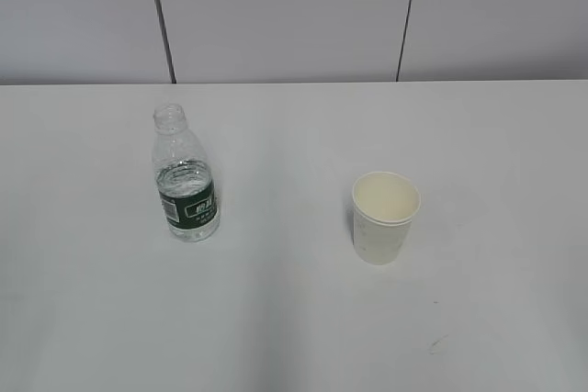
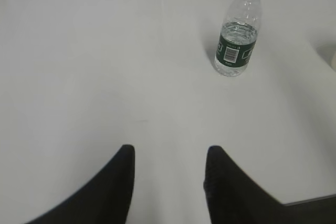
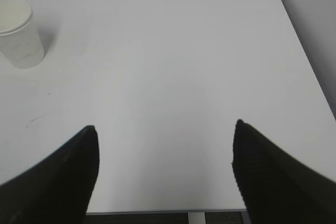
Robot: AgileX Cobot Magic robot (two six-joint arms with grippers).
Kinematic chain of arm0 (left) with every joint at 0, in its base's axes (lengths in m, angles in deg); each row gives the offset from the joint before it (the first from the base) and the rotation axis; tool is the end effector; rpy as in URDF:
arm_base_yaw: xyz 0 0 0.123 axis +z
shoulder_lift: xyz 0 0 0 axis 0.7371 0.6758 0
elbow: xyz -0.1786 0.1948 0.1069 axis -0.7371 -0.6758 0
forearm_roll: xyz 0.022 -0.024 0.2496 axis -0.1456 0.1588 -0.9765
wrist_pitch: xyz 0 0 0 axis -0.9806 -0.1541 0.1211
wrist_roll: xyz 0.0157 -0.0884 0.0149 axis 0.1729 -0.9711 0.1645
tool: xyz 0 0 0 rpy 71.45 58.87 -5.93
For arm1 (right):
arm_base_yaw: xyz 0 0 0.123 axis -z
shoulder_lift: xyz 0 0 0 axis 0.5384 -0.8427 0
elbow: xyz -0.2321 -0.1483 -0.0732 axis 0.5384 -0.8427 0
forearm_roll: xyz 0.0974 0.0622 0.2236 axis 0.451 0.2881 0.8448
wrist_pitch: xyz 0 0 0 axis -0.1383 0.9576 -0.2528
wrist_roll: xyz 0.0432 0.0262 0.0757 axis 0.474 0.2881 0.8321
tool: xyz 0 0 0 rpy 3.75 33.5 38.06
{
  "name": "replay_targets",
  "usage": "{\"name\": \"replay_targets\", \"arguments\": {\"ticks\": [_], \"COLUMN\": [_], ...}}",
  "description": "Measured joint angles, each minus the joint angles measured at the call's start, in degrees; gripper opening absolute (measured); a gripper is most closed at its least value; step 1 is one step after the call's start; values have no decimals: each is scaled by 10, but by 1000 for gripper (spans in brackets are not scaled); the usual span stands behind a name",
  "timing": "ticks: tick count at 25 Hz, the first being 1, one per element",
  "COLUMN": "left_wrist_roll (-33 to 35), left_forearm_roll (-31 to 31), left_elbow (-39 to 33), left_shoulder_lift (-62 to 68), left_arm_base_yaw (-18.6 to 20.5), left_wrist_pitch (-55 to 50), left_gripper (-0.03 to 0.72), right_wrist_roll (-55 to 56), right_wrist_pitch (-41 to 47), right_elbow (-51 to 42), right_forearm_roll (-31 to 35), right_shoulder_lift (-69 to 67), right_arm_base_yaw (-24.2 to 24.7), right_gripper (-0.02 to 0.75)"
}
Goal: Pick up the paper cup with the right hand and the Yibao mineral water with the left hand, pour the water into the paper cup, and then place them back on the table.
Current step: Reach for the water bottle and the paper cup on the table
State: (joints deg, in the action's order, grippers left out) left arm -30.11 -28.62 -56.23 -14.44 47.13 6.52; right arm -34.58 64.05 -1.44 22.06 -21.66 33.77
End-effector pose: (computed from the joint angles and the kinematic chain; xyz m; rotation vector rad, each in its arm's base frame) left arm -0.0118 -0.0079 0.2828 0.1366 2.0485 -0.0477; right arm -0.0115 -0.0087 0.2704 -0.0002 2.1111 -0.1608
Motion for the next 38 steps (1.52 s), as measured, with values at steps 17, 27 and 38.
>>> {"name": "replay_targets", "arguments": {"ticks": [17, 27, 38], "left_wrist_roll": [0, 1, 2], "left_forearm_roll": [52, 59, 57], "left_elbow": [-5, -96, -166], "left_shoulder_lift": [2, 99, 287], "left_arm_base_yaw": [0, 0, -3], "left_wrist_pitch": [261, 487, 701], "left_gripper": [505, 517, 519], "right_wrist_roll": [-24, -35, -37], "right_wrist_pitch": [-115, -486, -716], "right_elbow": [5, -86, -114], "right_forearm_roll": [2, 47, 11], "right_shoulder_lift": [-15, -159, -417], "right_arm_base_yaw": [0, 0, 0], "right_gripper": [587, 587, 587]}}
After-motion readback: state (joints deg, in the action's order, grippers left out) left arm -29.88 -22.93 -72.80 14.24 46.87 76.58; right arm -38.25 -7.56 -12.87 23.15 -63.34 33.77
